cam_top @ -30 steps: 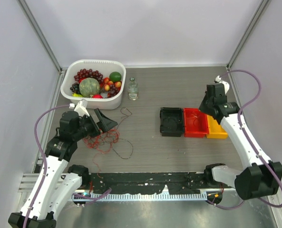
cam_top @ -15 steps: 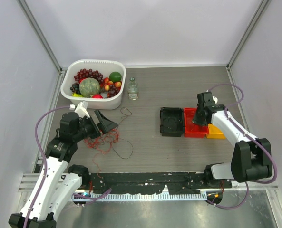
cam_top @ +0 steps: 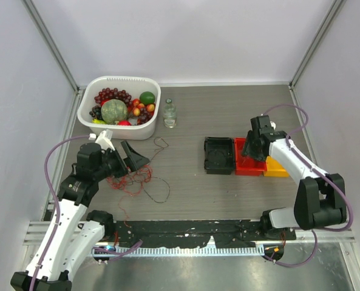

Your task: Untangle the cables

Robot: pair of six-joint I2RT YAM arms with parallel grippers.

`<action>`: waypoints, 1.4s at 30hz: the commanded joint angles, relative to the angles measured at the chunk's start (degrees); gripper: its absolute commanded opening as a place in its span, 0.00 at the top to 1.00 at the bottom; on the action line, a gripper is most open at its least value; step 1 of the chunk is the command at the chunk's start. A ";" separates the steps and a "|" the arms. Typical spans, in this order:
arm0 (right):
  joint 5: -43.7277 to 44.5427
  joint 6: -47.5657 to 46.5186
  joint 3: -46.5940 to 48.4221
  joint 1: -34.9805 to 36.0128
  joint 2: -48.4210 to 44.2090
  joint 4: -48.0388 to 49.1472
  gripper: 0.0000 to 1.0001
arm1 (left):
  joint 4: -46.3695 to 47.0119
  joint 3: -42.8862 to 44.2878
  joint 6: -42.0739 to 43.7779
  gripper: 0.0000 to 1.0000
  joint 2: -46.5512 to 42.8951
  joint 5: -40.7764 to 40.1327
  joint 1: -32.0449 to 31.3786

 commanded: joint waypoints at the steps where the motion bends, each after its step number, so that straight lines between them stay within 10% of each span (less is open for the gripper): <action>1: 2.52 -1.73 5.11 0.72 -5.96 -3.60 0.46 | -5.25 5.16 4.99 0.02 0.77 -5.79 0.29; 42: -0.81 7.58 2.57 -0.60 10.65 18.27 0.78 | -1.66 -0.01 -1.69 0.05 -2.12 -4.66 0.29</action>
